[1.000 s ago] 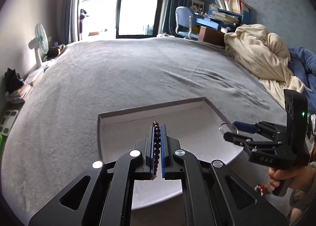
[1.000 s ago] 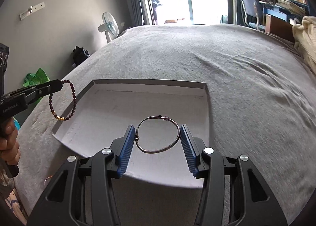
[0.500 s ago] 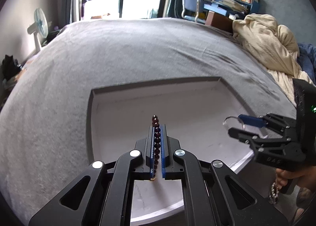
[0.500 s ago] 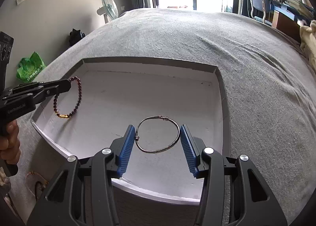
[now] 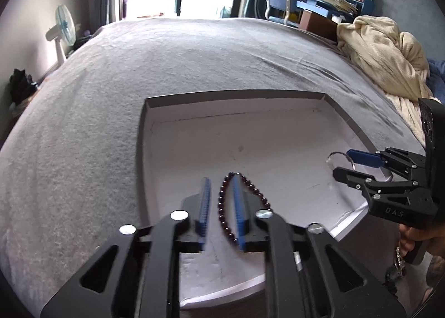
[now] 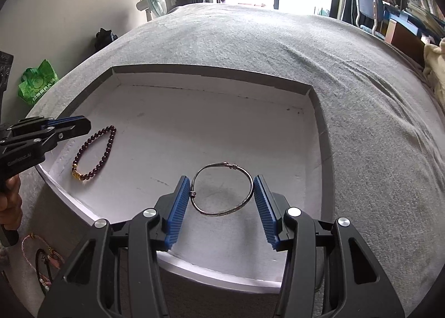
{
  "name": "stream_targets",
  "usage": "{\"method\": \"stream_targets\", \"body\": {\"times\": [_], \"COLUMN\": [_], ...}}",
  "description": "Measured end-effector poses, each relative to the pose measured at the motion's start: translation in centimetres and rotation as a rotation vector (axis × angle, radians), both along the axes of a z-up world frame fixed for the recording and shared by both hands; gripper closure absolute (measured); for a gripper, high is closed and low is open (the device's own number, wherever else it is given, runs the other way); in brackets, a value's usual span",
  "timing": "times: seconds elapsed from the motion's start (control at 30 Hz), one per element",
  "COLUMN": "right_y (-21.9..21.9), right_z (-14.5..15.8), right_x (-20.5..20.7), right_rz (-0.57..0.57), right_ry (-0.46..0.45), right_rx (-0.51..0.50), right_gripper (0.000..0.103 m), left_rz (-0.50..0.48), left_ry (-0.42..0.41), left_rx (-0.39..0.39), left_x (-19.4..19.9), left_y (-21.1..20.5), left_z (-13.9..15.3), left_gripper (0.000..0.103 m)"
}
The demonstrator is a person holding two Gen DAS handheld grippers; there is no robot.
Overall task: Organize jewelry
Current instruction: 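Open both tools to drop the bracelet and bangle into the tray, then close left tool on pink cord bracelet while right tool approaches gold-red chain bracelet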
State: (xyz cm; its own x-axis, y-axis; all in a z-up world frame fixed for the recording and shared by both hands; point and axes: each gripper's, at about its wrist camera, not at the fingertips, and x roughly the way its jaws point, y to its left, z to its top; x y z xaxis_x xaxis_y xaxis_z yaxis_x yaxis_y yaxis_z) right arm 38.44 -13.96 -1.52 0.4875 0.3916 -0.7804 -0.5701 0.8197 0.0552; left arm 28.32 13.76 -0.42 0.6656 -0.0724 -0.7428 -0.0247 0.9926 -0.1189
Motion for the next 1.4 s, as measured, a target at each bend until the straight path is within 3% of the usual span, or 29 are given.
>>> {"method": "stream_targets", "body": {"times": [0.27, 0.57, 0.73, 1.4], "right_y": [-1.8, -3.7, -5.2, -9.1], "right_z": [1.0, 2.5, 3.2, 3.2], "right_x": [-1.3, -4.2, -6.2, -13.5], "right_rz": [-0.03, -0.03, -0.041, -0.076], "right_ry": [-0.048, -0.108, -0.153, -0.214], "right_rx": [0.044, 0.095, 0.163, 0.224], "right_gripper": [0.044, 0.029, 0.009, 0.006], "left_rz": [0.023, 0.035, 0.041, 0.04], "left_ry": [-0.048, -0.121, -0.131, -0.181], "left_rx": [-0.009, 0.037, 0.054, 0.064], "left_x": [-2.5, -5.7, -7.0, -13.1], "left_y": [0.1, -1.7, -2.8, -5.9], "left_z": [1.0, 2.1, 2.2, 1.5], "left_gripper": [0.033, 0.01, 0.008, 0.007]}}
